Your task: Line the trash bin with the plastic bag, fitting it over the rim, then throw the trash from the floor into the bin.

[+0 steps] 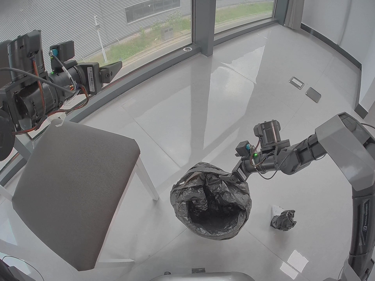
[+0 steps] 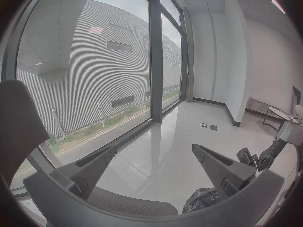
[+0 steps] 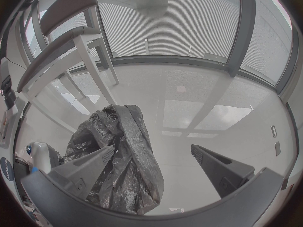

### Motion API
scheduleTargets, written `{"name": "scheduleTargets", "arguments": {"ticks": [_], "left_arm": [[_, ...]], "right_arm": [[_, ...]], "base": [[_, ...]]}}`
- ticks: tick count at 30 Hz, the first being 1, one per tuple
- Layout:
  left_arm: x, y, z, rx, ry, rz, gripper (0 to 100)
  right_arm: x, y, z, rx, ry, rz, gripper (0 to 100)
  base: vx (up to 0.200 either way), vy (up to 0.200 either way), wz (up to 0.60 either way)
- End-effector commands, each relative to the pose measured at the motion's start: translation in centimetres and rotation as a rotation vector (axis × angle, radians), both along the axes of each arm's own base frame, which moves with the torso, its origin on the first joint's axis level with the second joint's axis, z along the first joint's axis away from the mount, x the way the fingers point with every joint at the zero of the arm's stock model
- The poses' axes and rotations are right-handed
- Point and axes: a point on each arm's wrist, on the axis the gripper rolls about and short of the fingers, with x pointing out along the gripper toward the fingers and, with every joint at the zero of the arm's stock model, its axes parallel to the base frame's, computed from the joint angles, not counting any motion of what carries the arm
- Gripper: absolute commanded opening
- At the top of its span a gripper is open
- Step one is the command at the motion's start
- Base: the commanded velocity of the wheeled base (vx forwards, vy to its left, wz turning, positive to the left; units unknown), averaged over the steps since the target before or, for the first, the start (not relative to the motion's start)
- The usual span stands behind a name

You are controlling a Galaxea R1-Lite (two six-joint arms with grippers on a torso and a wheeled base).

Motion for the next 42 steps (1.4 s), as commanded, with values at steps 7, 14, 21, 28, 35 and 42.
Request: {"name": "scheduleTargets", "arguments": {"ticks": [7, 14, 21, 28, 35, 42], "left_arm": [[1.0, -0.3, -0.6, 0.005, 0.015, 0.001, 100], [1.7, -0.6, -0.4, 0.003, 0.007, 0.001, 100], [1.9, -0.7, -0.7, 0.007, 0.022, 0.001, 100], [1.5, -0.6, -0.7, 0.005, 0.021, -0.001, 100], [1.4, -0.6, -0.7, 0.005, 0.021, -0.001, 100], [1.4, -0.6, -0.7, 0.001, 0.020, -0.001, 100]], "right_arm": [[1.5, 0.7, -2.1, -0.002, 0.008, 0.004, 100], [1.9, 0.9, -2.3, 0.007, 0.004, -0.002, 0], [2.2, 0.9, -1.8, 0.023, -0.004, -0.012, 0], [3.7, 1.4, -0.7, 0.050, -0.070, -0.013, 0], [4.8, 1.6, -0.8, 0.058, -0.096, -0.016, 0], [5.3, 1.1, -1.1, 0.052, -0.102, -0.025, 0]], "base": [[0.000, 0.000, 0.00], [0.000, 0.000, 0.00], [0.000, 0.000, 0.00], [0.000, 0.000, 0.00], [0.000, 0.000, 0.00], [0.000, 0.000, 0.00]]}}
